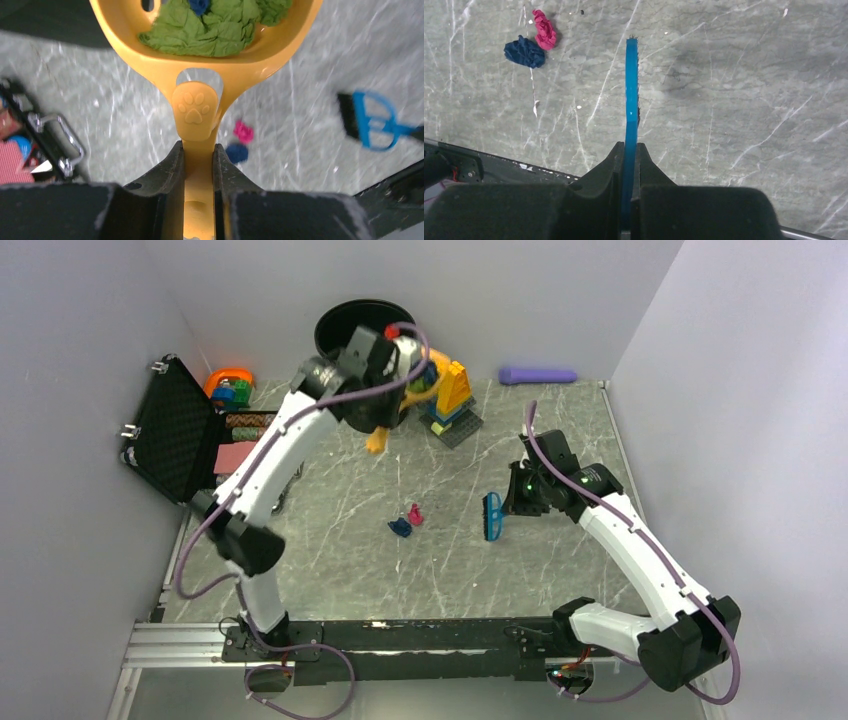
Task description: Sweep away the paper scraps from the table
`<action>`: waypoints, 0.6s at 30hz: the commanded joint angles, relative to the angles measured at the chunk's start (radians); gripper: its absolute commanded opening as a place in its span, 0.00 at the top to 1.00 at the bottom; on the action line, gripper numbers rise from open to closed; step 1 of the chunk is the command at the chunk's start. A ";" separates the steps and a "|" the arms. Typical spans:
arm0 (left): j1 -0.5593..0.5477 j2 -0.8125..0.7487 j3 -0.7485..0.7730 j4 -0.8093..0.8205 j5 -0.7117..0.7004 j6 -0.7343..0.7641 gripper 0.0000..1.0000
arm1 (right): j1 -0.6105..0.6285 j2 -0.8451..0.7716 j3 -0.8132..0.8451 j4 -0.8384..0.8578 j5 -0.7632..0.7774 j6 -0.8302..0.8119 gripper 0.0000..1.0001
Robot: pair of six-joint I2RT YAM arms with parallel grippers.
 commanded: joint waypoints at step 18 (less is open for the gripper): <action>0.484 0.188 -0.257 1.390 1.191 -1.091 1.00 | -0.005 -0.031 0.019 0.045 -0.054 -0.022 1.00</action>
